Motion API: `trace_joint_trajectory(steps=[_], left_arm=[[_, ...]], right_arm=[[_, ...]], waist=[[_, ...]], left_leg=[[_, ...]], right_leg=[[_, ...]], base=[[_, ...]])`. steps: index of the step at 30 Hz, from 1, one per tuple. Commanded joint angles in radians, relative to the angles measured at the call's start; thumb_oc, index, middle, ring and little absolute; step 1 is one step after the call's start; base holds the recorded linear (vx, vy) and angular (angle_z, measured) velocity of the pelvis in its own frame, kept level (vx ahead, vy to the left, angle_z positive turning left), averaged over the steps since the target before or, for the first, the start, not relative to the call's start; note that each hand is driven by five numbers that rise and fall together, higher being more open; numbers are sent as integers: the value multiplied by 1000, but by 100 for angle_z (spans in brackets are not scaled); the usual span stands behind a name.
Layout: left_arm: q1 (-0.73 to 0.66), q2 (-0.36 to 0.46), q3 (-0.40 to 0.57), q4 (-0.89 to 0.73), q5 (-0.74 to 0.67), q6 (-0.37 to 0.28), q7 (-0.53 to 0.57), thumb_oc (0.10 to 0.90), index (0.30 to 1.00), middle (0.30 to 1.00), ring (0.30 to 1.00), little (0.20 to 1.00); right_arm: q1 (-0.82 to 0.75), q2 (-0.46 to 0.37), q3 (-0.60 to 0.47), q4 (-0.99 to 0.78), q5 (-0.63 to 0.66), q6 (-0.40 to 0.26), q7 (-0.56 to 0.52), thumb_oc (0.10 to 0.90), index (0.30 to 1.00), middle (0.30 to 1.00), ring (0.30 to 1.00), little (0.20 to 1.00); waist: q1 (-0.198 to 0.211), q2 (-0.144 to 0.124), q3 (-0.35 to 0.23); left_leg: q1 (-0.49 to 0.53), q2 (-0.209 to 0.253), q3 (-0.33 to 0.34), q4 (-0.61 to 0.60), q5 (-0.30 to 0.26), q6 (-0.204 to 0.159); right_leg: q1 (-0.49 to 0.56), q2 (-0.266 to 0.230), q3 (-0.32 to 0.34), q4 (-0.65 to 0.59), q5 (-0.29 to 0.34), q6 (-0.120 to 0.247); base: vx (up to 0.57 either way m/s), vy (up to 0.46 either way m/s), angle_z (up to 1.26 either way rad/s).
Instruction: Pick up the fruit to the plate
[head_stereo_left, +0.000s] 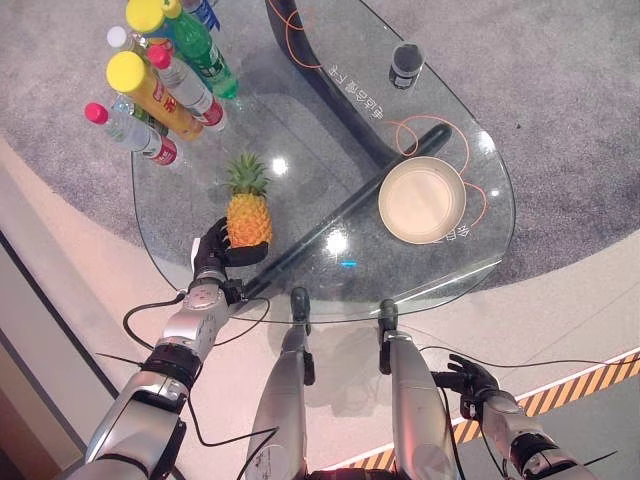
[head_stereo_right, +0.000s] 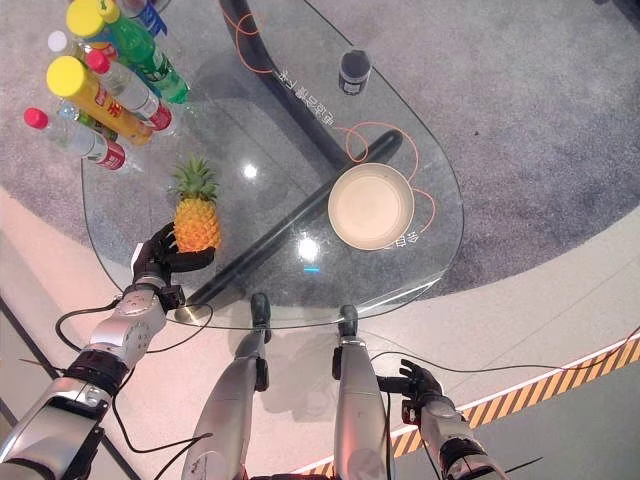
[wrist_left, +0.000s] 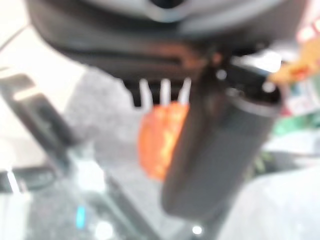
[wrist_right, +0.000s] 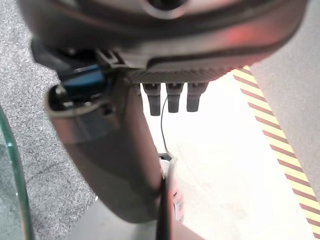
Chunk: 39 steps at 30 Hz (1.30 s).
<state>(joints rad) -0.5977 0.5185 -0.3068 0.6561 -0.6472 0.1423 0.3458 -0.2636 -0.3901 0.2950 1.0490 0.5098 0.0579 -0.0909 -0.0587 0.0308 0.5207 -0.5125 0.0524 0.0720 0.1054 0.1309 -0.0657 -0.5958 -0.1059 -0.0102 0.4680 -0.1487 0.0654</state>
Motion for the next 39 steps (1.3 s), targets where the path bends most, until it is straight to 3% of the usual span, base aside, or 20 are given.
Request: trace_joint_trajectory(steps=[1,9,10,12,13,39], left_arm=[[-73,-53,-70,-13,-4,28,-27,800,900,900,900,900],[-104,-62,-78,22,-19,36,-7,800,900,900,900,900],[-107,-63,-77,24,-19,36,-4,292,465,465,465,392],[-109,-63,-76,26,-21,35,-2,292,465,465,465,392],[-111,-63,-76,27,-24,33,0,100,300,300,300,200],[-84,-62,-49,87,-43,3,23,100,300,300,300,200]], right_arm=[[22,12,64,-10,19,30,-3,800,900,900,900,900],[12,18,69,-2,24,33,-5,800,900,900,900,900],[12,18,70,-3,24,33,-5,800,900,900,900,900],[11,17,70,-3,24,34,-5,800,900,900,900,900],[11,17,70,-3,23,34,-3,800,900,900,900,900],[7,23,71,-2,38,7,-34,800,900,900,900,900]], waist=[[-34,-36,-1],[-41,-38,-1],[-41,-38,-1],[-42,-38,-1],[-42,-39,-1],[-34,-43,-1]], left_leg=[[-38,-36,30,208,-104,42],[-47,-36,31,209,-102,40],[-48,-37,32,209,-102,40],[-49,-37,32,209,-102,40],[-49,-37,32,209,-102,40],[-90,-42,24,258,-117,41]], right_leg=[[54,-5,-54,-238,240,-17],[44,-3,-49,-238,242,-16],[43,-3,-49,-239,242,-16],[43,-2,-48,-239,242,-16],[43,-2,-48,-239,242,-16],[12,-1,-58,-201,226,-20]], base=[[26,-14,-3],[6,0,-3],[0,0,0],[0,0,0],[0,0,0],[-2,0,0]])
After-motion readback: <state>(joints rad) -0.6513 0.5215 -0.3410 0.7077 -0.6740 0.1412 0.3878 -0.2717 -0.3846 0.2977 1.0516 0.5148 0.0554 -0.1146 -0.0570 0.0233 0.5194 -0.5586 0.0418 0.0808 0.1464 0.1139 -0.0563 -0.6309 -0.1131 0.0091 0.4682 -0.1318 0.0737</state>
